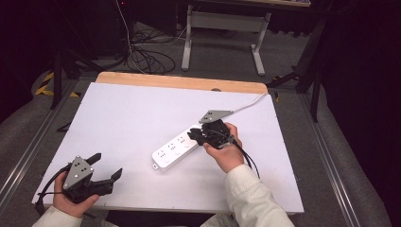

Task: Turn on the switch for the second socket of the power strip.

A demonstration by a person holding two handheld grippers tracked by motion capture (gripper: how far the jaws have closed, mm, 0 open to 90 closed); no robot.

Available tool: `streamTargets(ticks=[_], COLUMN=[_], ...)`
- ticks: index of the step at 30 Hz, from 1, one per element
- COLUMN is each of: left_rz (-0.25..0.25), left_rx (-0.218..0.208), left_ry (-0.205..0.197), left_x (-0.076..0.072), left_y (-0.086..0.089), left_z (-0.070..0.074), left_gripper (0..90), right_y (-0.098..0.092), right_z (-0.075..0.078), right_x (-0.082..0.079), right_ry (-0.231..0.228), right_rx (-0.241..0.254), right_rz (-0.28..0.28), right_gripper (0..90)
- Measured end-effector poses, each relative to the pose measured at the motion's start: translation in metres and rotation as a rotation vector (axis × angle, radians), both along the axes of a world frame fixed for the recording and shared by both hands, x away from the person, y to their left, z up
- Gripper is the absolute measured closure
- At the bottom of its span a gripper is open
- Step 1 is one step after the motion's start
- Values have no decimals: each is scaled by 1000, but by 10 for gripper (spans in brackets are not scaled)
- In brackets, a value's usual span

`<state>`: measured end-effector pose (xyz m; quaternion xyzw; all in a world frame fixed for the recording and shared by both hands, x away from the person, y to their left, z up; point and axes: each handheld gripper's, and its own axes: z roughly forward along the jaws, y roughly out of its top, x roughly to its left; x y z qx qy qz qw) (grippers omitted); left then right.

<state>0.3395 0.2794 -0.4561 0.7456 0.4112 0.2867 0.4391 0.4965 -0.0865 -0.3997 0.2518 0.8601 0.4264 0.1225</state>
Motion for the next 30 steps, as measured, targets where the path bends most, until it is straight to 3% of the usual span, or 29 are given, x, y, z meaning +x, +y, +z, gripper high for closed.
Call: streamTargets(ticks=[3, 18, 30], left_rz=[1, 2, 2], left_rx=[0, 5, 0], left_ry=[-2, -5, -5], left_x=[0, 0, 0], left_y=[0, 1, 1], left_z=[0, 0, 0], left_gripper=[149, 149, 149], right_y=[4, 14, 22], right_z=[-4, -26, -39], right_x=[3, 11, 11], right_ry=[-3, 41, 63], right_rx=[-24, -54, -114], right_rz=[4, 4, 6], right_gripper=[900, 900, 900])
